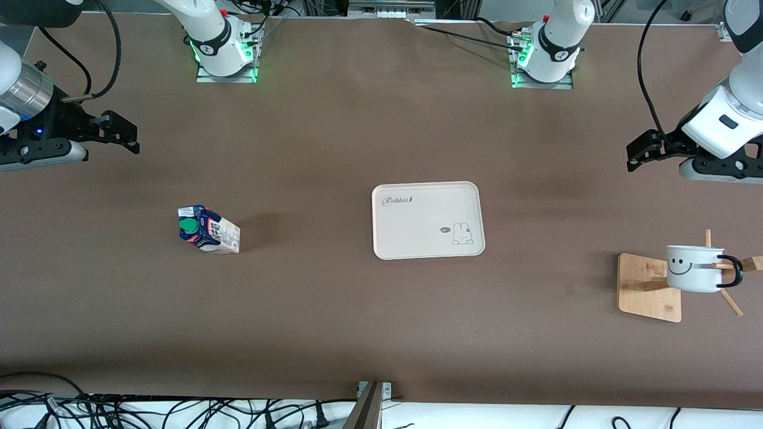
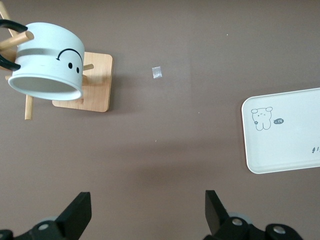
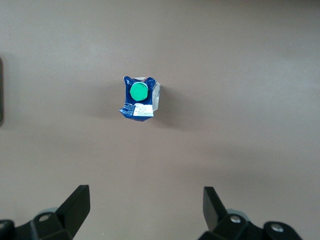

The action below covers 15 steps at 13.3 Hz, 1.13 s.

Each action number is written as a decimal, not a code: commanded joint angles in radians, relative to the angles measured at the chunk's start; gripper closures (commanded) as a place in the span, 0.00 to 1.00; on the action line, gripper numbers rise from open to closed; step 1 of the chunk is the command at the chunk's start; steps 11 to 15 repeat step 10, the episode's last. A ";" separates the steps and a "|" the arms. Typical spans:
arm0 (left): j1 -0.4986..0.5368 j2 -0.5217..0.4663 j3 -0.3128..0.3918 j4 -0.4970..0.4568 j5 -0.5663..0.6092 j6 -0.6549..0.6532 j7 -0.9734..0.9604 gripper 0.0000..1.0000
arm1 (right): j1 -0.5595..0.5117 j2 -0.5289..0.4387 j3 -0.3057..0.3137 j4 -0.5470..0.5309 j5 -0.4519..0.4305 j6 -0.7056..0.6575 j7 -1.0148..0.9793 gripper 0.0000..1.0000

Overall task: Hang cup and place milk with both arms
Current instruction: 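Open the left gripper and withdraw it from the mug on the stand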

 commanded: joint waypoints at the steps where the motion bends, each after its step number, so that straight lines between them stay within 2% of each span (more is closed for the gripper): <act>1: 0.004 -0.015 0.014 0.005 -0.007 -0.038 0.006 0.00 | 0.003 0.005 0.000 0.018 -0.010 -0.004 -0.015 0.00; 15: 0.002 -0.003 0.012 0.033 -0.009 -0.041 0.009 0.00 | 0.004 0.010 0.000 0.024 -0.010 -0.004 -0.018 0.00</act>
